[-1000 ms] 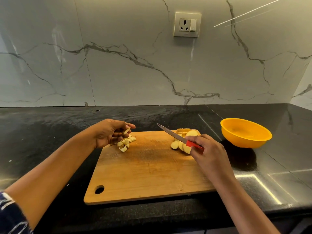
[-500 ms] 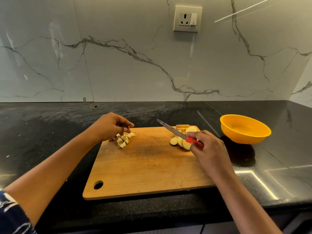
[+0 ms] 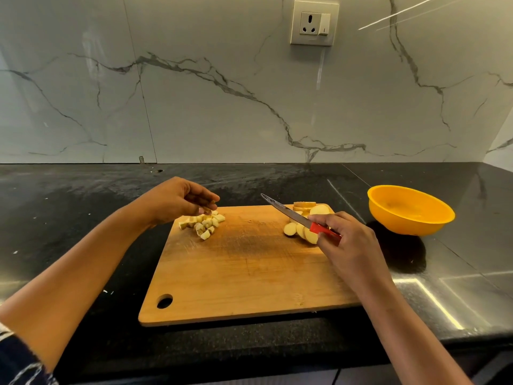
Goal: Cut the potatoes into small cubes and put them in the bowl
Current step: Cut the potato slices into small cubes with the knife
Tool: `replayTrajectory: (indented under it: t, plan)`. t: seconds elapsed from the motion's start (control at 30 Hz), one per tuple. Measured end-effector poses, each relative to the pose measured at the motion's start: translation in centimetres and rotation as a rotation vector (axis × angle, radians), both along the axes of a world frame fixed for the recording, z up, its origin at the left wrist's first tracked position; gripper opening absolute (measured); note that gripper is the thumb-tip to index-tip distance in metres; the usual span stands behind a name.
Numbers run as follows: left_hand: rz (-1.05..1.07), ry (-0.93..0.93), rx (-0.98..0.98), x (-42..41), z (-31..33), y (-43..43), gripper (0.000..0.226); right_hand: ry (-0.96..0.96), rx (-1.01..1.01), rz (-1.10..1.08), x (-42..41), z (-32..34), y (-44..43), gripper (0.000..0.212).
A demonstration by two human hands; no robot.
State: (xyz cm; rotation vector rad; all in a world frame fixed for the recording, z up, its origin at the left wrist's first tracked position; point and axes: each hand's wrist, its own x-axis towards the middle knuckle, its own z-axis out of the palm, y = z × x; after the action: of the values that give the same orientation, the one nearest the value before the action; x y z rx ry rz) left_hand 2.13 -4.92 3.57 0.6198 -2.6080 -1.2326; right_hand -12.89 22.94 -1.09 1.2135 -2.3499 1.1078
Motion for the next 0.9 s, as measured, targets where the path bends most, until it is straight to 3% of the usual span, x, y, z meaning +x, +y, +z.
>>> replayTrajectory:
  t: [0.1, 0.2, 0.37, 0.53, 0.73, 0.83, 0.9]
  plan:
    - [-0.018, -0.019, -0.131, -0.1, -0.1, 0.1, 0.046, -0.007, -0.001, 0.003, 0.1, 0.0, 0.0, 0.034]
    - [-0.037, 0.013, -0.129, -0.1, -0.2, 0.2, 0.045, -0.008, -0.002, 0.009, 0.1, 0.1, 0.1, 0.034]
    - [-0.064, 0.062, -0.262, 0.1, 0.0, 0.5, 0.033, -0.008, 0.005, 0.011, 0.1, 0.1, 0.1, 0.034]
    - [0.017, 0.284, -0.257, 0.0, -0.1, 0.3, 0.026, -0.014, 0.007, 0.01, 0.1, 0.1, 0.0, 0.034]
    - [-0.111, 0.199, -0.382, -0.7, -0.9, 0.6, 0.043, -0.018, 0.008, 0.013, 0.0, 0.0, 0.1, 0.035]
    - [-0.192, -0.124, -0.636, -1.9, -2.3, 1.0, 0.066, -0.014, 0.007, 0.015, 0.0, 0.0, 0.0, 0.034]
    - [-0.18, -0.28, -0.746, -2.5, -3.1, 0.7, 0.063, -0.014, 0.008, 0.011, -0.1, 0.0, 0.1, 0.034]
